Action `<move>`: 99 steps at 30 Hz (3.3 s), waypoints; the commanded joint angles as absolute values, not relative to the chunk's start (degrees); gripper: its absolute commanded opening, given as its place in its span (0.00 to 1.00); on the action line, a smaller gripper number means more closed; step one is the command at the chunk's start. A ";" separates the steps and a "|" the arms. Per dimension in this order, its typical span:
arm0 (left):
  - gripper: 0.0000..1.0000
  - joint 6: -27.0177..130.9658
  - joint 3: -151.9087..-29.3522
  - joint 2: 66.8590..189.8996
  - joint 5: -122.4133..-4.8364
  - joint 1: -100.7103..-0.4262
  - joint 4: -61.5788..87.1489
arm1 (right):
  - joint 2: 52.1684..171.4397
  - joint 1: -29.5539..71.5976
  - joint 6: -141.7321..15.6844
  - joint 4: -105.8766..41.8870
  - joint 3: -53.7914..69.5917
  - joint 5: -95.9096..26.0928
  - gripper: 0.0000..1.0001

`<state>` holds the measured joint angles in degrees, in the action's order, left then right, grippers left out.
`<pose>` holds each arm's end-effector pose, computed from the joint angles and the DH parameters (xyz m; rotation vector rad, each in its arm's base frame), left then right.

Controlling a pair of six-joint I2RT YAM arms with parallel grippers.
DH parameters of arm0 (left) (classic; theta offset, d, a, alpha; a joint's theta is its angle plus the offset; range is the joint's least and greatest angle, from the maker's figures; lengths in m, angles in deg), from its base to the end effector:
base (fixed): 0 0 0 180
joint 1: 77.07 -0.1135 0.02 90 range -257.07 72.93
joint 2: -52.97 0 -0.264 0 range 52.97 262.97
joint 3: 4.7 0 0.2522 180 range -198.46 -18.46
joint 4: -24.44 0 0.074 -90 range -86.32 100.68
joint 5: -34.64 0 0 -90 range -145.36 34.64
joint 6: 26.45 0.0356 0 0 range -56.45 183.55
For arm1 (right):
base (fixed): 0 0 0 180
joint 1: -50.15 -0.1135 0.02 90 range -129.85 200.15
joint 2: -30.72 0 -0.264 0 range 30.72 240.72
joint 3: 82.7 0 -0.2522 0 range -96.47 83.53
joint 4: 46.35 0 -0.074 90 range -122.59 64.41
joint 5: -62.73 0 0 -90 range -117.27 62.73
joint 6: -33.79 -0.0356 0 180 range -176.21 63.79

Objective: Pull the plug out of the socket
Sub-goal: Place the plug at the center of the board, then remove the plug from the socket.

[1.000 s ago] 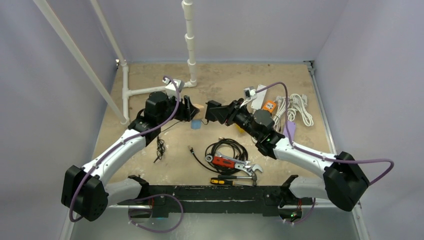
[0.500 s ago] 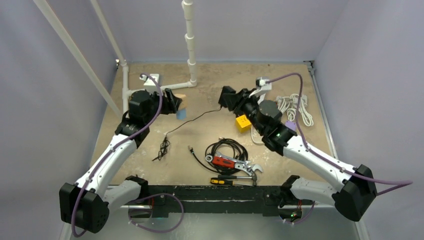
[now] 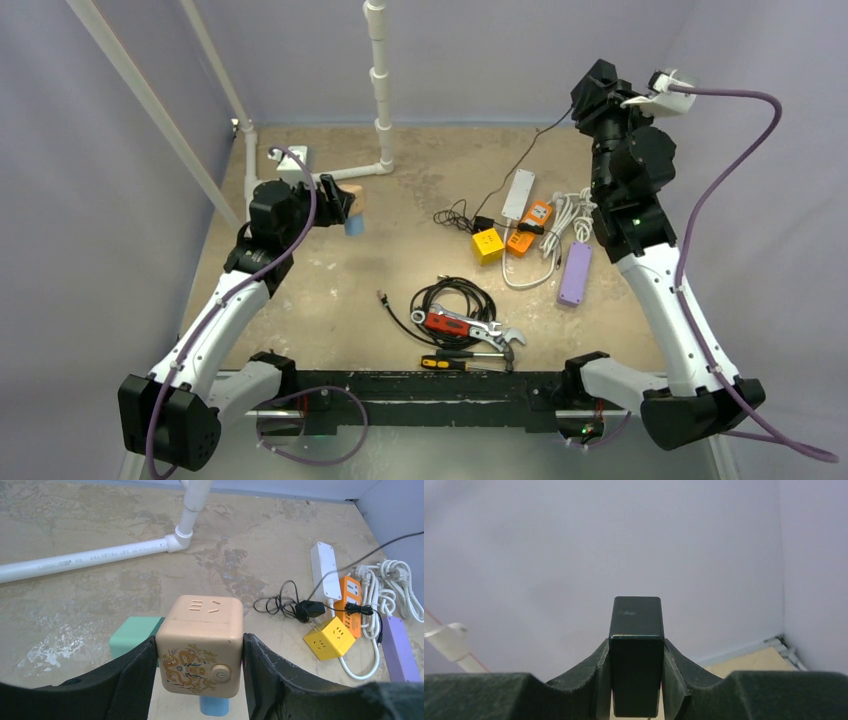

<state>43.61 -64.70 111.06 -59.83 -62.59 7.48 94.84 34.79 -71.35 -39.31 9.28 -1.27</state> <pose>0.2300 -0.0623 0.3176 -0.0330 1.8607 -0.4913 0.2325 0.0477 0.4839 0.3865 1.2505 0.1647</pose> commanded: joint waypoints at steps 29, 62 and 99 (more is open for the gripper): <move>0.00 42.01 -65.75 112.84 -71.10 -62.65 14.11 | 132.58 34.62 -76.27 -49.35 21.12 -34.91 0.01; 0.00 17.02 -59.38 115.80 -68.07 -63.15 32.16 | 103.24 23.31 -79.09 -62.16 34.93 -34.02 0.85; 0.00 5.41 -50.61 121.43 -72.06 -66.08 43.48 | 128.15 -1.44 -80.71 -62.30 24.73 -14.81 0.66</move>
